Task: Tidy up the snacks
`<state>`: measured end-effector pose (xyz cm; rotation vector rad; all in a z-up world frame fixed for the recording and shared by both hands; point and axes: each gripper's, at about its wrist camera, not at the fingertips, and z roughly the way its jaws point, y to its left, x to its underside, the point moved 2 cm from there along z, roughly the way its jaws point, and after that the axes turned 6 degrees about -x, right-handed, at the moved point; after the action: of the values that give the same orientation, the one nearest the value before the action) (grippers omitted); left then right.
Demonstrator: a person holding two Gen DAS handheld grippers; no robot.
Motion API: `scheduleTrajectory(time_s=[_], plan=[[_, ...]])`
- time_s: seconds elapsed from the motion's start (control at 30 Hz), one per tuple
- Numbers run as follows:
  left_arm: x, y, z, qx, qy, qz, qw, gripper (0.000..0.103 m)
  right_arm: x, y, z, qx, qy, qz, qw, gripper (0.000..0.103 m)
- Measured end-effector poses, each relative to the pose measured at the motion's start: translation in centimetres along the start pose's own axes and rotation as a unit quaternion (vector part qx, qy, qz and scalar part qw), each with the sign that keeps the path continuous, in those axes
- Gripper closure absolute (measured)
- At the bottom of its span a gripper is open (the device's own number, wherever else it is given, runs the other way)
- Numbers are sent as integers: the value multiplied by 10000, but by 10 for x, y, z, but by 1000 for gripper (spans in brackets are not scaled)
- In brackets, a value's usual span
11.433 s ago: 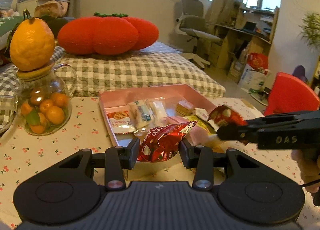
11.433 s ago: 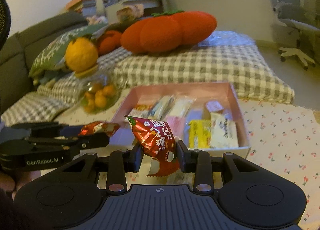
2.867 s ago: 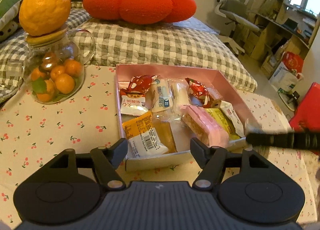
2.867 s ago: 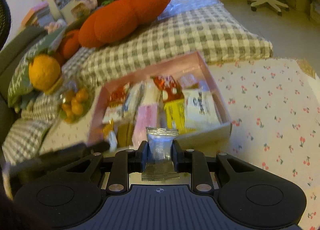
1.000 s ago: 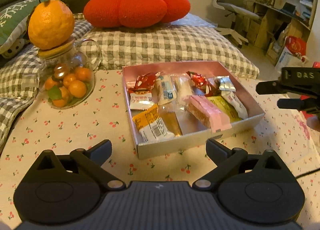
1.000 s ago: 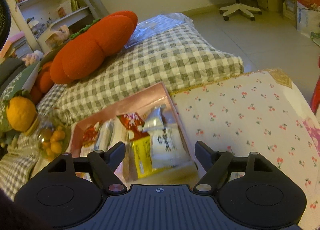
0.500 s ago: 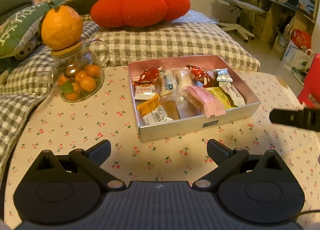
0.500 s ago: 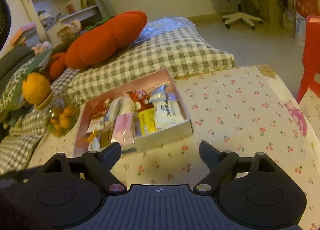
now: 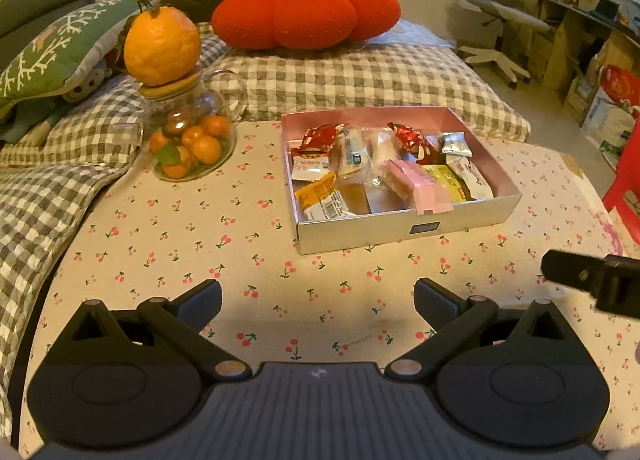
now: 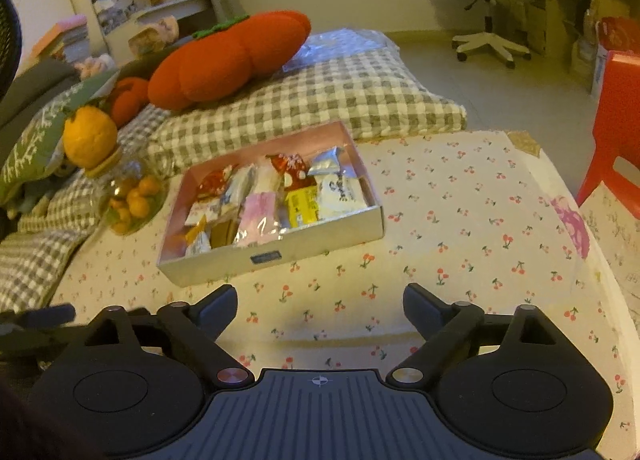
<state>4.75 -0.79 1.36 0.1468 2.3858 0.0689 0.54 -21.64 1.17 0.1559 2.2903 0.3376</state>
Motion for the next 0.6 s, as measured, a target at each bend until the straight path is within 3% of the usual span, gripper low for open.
scheduleTrajectory(time_s=[0.27,0.6], plan=[[3,3,4,-208,104,-133,9996,0,2,4,5,118,74,-173,9998,11],[7,1,0,-152,179,-177,9996,1,4,6,5,156,101,-245,9995,11]])
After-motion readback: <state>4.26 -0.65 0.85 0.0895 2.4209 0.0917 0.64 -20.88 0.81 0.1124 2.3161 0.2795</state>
